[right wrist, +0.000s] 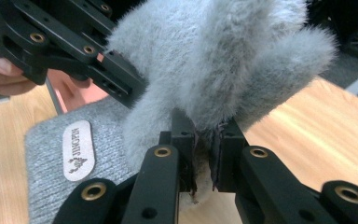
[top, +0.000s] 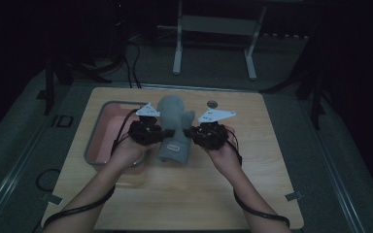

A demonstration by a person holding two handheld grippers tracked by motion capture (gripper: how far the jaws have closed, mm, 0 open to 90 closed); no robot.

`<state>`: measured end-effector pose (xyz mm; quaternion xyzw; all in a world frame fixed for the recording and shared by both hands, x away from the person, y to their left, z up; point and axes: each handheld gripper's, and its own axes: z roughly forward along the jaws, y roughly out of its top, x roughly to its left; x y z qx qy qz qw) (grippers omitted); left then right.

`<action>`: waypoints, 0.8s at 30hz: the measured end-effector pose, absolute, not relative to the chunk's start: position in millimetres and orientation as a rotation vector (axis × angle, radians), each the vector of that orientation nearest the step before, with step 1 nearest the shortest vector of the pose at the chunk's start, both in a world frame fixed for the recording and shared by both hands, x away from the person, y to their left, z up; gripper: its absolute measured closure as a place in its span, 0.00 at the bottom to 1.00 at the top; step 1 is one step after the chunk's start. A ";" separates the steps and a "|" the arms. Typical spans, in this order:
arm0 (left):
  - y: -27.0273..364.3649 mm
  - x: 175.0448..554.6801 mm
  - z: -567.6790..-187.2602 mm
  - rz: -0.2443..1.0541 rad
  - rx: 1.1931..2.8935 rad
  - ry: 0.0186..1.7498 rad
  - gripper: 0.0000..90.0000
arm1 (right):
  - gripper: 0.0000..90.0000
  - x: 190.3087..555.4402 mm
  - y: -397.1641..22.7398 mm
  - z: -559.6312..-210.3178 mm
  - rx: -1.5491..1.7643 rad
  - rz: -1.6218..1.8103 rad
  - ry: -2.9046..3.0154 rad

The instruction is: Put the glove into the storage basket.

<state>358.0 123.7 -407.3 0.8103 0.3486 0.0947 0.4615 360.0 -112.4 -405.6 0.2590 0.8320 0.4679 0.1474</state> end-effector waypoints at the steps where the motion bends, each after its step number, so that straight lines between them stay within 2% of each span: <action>1: 128.0 359.4 -404.6 0.239 1.994 0.859 0.88 | 0.91 361.7 -108.1 -402.6 0.737 1.349 2.396; 12: 188.0 374.9 -387.1 0.281 1.993 0.954 0.88 | 0.91 383.9 -44.7 -384.7 0.687 1.406 2.405; 19: 230.4 371.8 -386.3 0.313 2.012 1.057 0.89 | 0.91 394.8 3.8 -390.1 0.660 1.437 2.454; 24: 256.7 373.0 -402.3 0.307 2.014 1.130 0.88 | 0.91 400.8 34.7 -405.5 0.643 1.439 2.490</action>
